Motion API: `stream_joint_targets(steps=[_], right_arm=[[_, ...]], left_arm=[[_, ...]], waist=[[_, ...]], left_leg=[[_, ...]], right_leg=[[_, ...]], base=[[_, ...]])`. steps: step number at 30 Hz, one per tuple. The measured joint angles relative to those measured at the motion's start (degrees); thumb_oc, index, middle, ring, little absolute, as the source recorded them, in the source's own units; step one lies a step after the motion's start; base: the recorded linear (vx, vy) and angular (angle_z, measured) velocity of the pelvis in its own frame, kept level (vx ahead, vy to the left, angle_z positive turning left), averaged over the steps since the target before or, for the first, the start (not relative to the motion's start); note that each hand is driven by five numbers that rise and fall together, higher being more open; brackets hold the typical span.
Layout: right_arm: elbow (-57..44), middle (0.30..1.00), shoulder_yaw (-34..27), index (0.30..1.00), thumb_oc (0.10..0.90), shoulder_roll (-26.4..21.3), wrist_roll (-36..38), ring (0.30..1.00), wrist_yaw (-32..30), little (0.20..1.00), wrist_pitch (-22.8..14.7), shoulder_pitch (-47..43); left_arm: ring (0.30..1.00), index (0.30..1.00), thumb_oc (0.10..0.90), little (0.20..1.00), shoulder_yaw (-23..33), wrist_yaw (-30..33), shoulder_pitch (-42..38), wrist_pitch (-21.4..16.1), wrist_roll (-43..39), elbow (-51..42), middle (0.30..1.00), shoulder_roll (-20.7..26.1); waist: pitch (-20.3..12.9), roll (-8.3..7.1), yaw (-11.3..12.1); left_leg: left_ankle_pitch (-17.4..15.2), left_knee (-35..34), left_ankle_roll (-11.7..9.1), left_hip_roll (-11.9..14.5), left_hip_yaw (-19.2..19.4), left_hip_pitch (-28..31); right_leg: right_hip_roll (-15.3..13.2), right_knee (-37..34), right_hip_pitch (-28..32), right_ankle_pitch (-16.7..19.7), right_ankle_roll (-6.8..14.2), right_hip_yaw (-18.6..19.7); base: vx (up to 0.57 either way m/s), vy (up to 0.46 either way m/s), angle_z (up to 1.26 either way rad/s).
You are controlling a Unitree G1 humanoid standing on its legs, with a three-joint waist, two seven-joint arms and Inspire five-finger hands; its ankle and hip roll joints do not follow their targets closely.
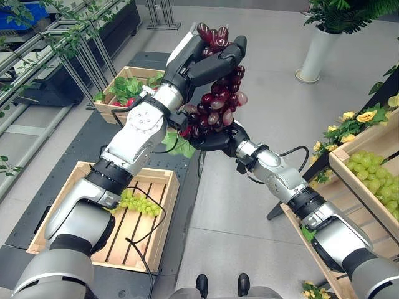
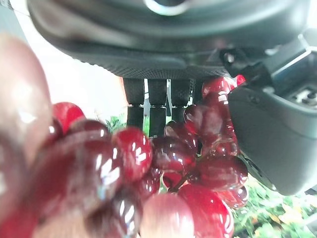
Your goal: Pick up the fruits from the basket on one side to the basket on the other side
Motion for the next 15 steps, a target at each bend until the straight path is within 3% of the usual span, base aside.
stream_joint_targets(steps=[7, 8, 9, 15], right_arm=[[0.0, 0.3, 0.0, 0.3, 0.4, -0.2, -0.01, 0.3, -0.19, 0.3, -0.02, 1.03], [0.0, 0.3, -0.01, 0.3, 0.4, -0.26, -0.01, 0.3, -0.19, 0.3, -0.03, 1.03], [0.0, 0.3, -0.03, 0.3, 0.4, -0.28, -0.01, 0.3, -0.2, 0.3, -0.06, 1.03], [0.0, 0.3, -0.39, 0.3, 0.4, -0.35, 0.01, 0.3, -0.21, 0.3, -1.18, 1.06]], left_arm=[[0.3, 0.3, 0.4, 0.3, 0.63, 0.63, 0.0, -0.11, 0.46, 5.87, 0.3, 0.0], [0.82, 0.82, 0.747, 0.82, 0.73, 0.67, 0.0, -0.11, 0.46, 6.39, 0.82, 0.0], [0.9, 0.9, 0.8, 0.9, 0.81, 0.79, 0.0, -0.11, 0.46, 7.02, 0.9, 0.0], [0.9, 0.9, 0.8, 0.9, 1.51, 1.02, 0.02, -0.09, 1.01, 10.46, 0.9, -0.01]], waist=[[0.0, 0.0, -0.07], [0.0, 0.01, -0.1], [0.0, 0.01, -0.13], [0.0, 0.01, -0.36]], left_leg=[[0.0, 0.0, 0.0, 0.01, 0.86, 0.02], [0.0, 0.0, 0.0, 0.01, 0.87, 0.02], [0.0, 0.0, 0.0, 0.02, 0.89, 0.04], [0.0, 0.0, 0.0, 0.03, 0.91, 0.08]], right_leg=[[0.01, 0.0, -0.16, 0.13, 0.0, 0.83], [0.01, 0.0, -0.16, 0.14, 0.0, 0.83], [0.01, 0.0, -0.15, 0.14, -0.01, 0.84], [0.03, 0.0, -0.14, 0.24, 0.0, 0.89]], base=[[0.0, 0.003, -0.03], [0.0, 0.0, 0.0], [0.0, 0.0, 0.0], [0.0, 0.0, 0.0]])
